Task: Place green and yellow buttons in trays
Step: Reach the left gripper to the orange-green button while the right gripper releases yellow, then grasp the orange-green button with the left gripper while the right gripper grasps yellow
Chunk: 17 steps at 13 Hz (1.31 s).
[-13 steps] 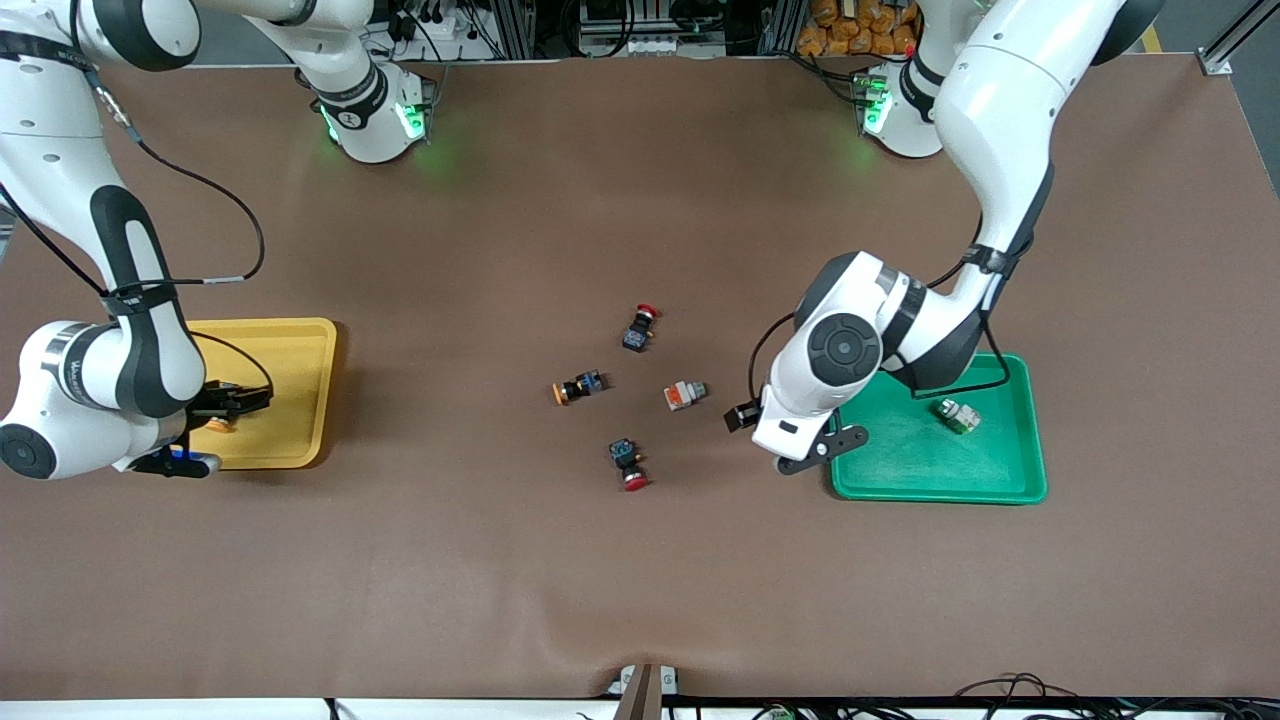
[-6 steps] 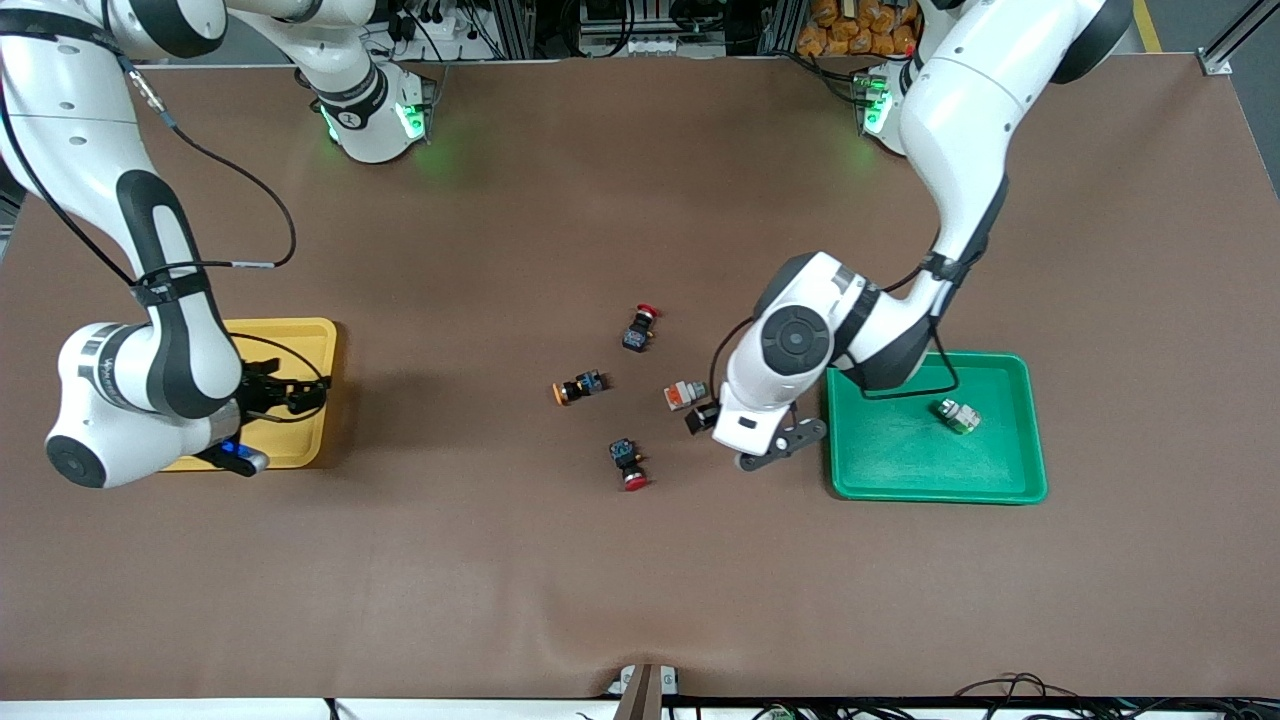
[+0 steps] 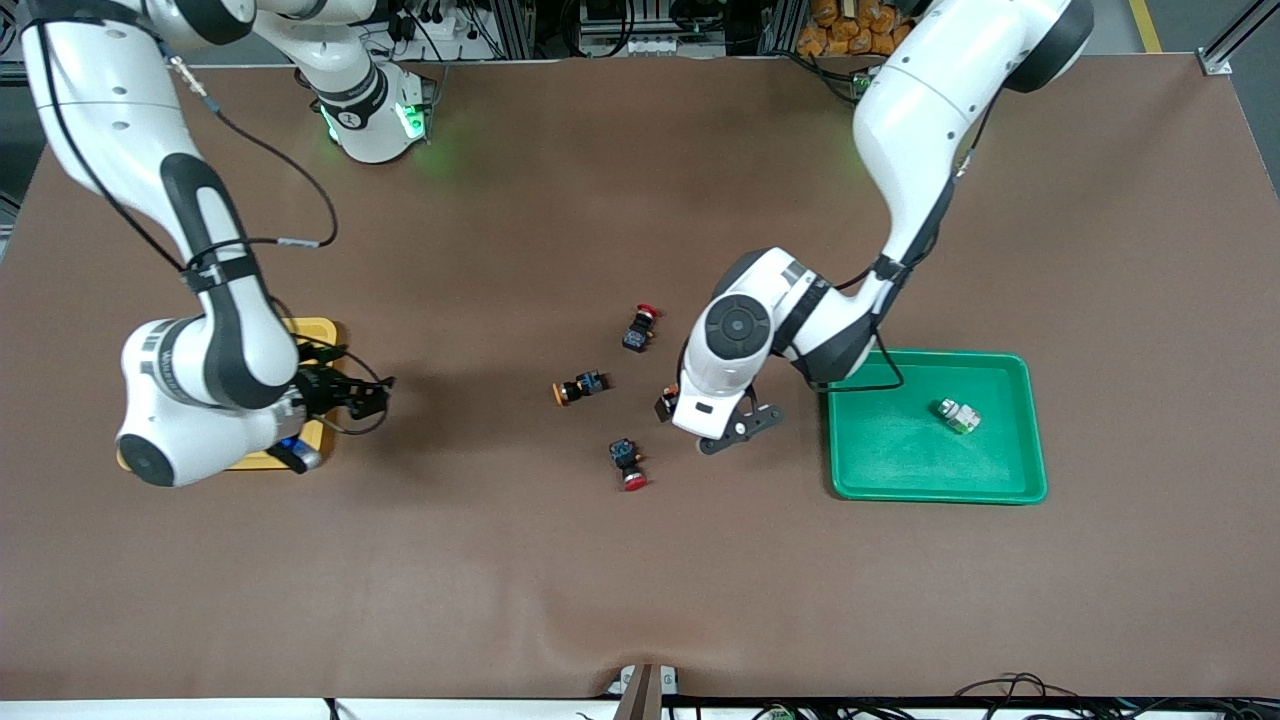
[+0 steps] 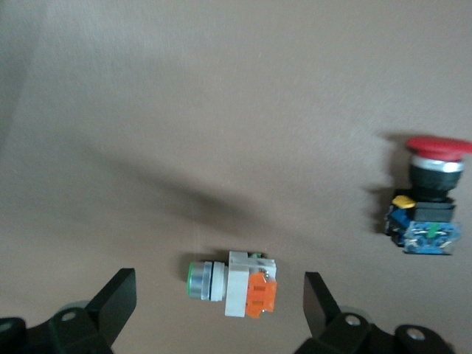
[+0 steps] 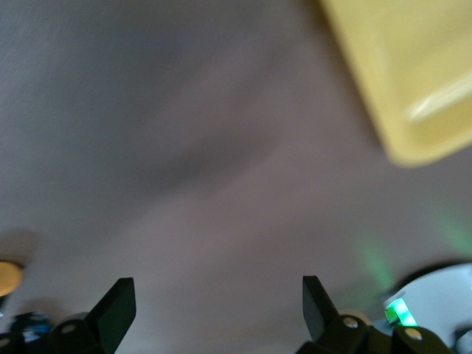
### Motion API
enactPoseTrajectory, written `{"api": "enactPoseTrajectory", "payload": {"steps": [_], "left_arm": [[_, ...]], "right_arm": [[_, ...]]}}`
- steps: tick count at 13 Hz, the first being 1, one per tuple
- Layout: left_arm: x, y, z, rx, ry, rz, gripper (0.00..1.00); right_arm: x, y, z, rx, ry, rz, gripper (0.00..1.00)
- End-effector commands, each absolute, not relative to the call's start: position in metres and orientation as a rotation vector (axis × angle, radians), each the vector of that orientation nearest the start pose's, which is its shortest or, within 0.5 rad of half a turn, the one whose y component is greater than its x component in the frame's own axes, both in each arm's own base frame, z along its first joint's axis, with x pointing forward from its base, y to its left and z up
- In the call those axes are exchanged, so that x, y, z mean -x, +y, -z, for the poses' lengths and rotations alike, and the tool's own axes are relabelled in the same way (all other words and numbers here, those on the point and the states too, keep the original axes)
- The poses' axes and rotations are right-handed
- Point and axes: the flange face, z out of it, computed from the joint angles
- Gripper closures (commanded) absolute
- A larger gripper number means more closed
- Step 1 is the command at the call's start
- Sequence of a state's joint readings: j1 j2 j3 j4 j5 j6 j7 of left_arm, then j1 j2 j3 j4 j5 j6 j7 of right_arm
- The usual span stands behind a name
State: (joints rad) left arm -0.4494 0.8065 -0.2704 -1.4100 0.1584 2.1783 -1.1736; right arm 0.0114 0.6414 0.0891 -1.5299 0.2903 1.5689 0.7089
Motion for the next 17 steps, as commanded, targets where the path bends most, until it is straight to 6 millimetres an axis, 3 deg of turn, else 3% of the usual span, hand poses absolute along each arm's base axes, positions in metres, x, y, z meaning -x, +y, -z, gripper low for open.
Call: {"api": "enactPoseTrajectory", "payload": {"steps": [1,4,6,10,12,14,15,17], "left_arm": [[-0.575,-0.456,-0.218,3.097,-0.711,-0.067,0.00],[-0.565,-0.469,-0.209,3.121,-0.641,-0.055,0.00],[-0.564,-0.469,-0.202,3.103,-0.552,0.019,0.00],[-0.557,-0.471,-0.182,3.074,-0.477,0.038,0.00],[-0.555,-0.472,-0.175,3.072,-0.474,0.029,0.00],[-0.554,-0.472,-0.174,3.072,-0.471,0.028,0.00],[-0.553,-0.473,-0.172,3.071,-0.473,0.023,0.00],[-0.547,-0.480,-0.169,3.071,-0.459,0.020,0.00]], "right_arm": [[-0.624,0.143,-0.267,2.671,1.248,-0.983,0.00],[-0.619,0.208,-0.264,2.608,1.488,-0.895,0.00],[-0.607,0.258,-0.249,2.561,1.643,-0.786,0.00],[-0.597,0.312,-0.226,2.422,1.811,-0.637,0.00],[-0.584,0.354,-0.206,2.343,1.876,-0.550,0.00],[-0.585,0.354,-0.199,2.334,1.887,-0.531,0.02],[-0.582,0.358,-0.195,2.339,1.883,-0.531,0.16],[-0.575,0.372,-0.185,2.353,1.858,-0.501,0.29]]}}
